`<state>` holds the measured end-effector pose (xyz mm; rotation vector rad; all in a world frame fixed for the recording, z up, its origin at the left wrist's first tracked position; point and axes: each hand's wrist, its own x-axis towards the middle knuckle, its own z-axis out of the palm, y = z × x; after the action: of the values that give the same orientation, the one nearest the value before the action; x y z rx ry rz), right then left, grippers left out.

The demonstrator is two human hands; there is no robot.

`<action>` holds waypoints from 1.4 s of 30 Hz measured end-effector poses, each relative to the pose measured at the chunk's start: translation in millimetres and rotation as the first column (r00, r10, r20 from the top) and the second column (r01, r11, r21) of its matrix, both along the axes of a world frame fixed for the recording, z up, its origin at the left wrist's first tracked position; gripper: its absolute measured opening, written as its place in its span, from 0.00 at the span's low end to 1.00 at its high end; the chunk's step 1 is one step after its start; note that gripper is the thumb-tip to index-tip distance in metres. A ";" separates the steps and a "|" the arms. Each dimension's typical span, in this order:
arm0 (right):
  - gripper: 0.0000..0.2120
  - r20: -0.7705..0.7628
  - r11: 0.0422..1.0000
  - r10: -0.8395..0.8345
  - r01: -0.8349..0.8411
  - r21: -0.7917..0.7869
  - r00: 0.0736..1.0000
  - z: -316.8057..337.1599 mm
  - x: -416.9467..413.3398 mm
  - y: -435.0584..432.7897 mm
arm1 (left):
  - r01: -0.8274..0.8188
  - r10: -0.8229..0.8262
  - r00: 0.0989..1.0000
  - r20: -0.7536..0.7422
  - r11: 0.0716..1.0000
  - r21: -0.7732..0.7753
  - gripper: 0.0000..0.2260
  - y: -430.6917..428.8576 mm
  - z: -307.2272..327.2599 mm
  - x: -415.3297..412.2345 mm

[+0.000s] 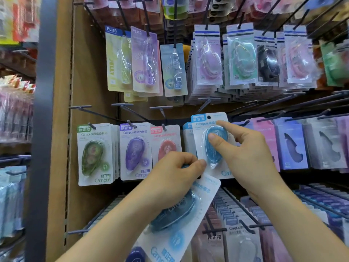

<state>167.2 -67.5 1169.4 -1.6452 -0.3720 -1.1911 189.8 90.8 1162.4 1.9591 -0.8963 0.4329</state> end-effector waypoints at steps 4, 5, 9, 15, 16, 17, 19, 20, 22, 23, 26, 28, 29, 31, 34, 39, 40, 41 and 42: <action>0.21 -0.079 1.000 0.006 -0.007 -0.011 0.997 7.3 -4.7 0.0 | 0.042 -0.042 0.999 -0.007 0.999 0.011 0.18 1.7 3.9 -0.8; 0.21 -0.101 1.000 0.024 -0.025 -0.009 0.995 9.1 -5.9 0.1 | 0.050 -0.050 0.999 -0.003 0.999 0.011 0.18 2.9 4.9 -1.6; 0.30 -0.197 0.996 -0.023 0.005 -0.091 0.980 14.7 -4.4 -0.3 | 0.065 -0.065 0.998 -0.004 0.997 0.038 0.17 6.7 8.5 -5.7; 0.32 -0.276 0.923 -0.271 0.167 -0.347 0.922 14.4 -8.5 2.7 | -0.032 0.036 0.998 -0.048 0.997 0.075 0.17 10.2 9.7 -3.2; 0.33 -0.277 0.896 -0.330 0.207 -0.394 0.902 15.1 -8.6 3.8 | -0.056 0.061 0.997 -0.049 0.995 0.087 0.18 9.5 9.4 -1.9; 0.32 -0.277 0.871 -0.378 0.238 -0.430 0.883 16.1 -9.0 5.8 | -0.070 0.075 0.996 -0.052 0.993 0.092 0.19 9.0 9.3 -0.5; 0.29 -0.263 0.833 -0.448 0.291 -0.471 0.855 18.2 -8.8 10.7 | -0.076 0.082 0.994 -0.071 0.993 0.086 0.19 10.1 9.5 1.9; 0.27 -0.253 0.813 -0.484 0.324 -0.485 0.837 18.9 -6.7 12.9 | -0.073 0.080 0.993 -0.087 0.994 0.079 0.19 12.1 9.3 2.4; 0.26 -0.234 0.771 -0.563 0.401 -0.495 0.793 17.6 1.7 17.8 | -0.064 0.069 0.992 -0.110 0.997 0.048 0.16 18.5 7.0 4.1; 0.26 -0.216 0.739 -0.607 0.443 -0.507 0.765 15.7 6.8 21.0 | -0.067 0.068 0.992 -0.108 0.998 0.018 0.14 22.3 5.2 5.0; 0.25 -0.146 0.633 -0.714 0.543 -0.552 0.684 10.0 22.6 29.1 | -0.066 0.056 0.993 -0.100 0.993 -0.100 0.11 34.6 0.8 8.1; 0.26 -0.116 0.589 -0.752 0.582 -0.560 0.649 9.8 29.6 32.8 | -0.045 0.028 0.992 -0.121 0.989 -0.140 0.11 41.2 -0.4 9.0; 0.26 -0.106 0.572 -0.766 0.597 -0.562 0.634 10.0 32.3 34.0 | -0.037 0.019 0.992 -0.127 0.989 -0.146 0.11 44.2 -0.9 8.8; 0.28 -0.097 0.544 -0.788 0.612 -0.574 0.608 10.5 38.7 35.4 | -0.019 0.000 0.992 -0.127 0.988 -0.154 0.11 49.3 -2.2 8.9; 0.32 -0.111 0.529 -0.798 0.600 -0.600 0.592 9.0 48.1 34.6 | 0.034 -0.063 0.987 -0.145 0.980 -0.195 0.12 53.4 -4.3 9.5; 0.33 -0.120 0.531 -0.794 0.583 -0.615 0.596 7.6 54.4 27.0 | 0.084 -0.100 0.994 -0.039 0.950 -0.302 0.13 52.9 0.2 11.0; 0.33 -0.133 0.538 -0.789 0.570 -0.621 0.600 4.0 53.0 25.6 | 0.089 -0.096 0.995 -0.005 0.943 -0.321 0.12 52.0 -0.1 10.6; 0.33 -0.140 0.548 -0.782 0.562 -0.619 0.607 2.7 49.9 24.4 | 0.096 -0.091 0.995 0.031 0.932 -0.349 0.11 50.8 2.1 9.6; 0.32 -0.144 0.558 -0.778 0.566 -0.607 0.612 0.2 44.7 23.5 | 0.103 -0.084 0.994 0.065 0.920 -0.378 0.10 49.8 3.7 8.9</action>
<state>211.9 -44.0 1169.6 -2.6081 0.3233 -1.3214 198.7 140.6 1166.1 1.5486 -0.8591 0.5557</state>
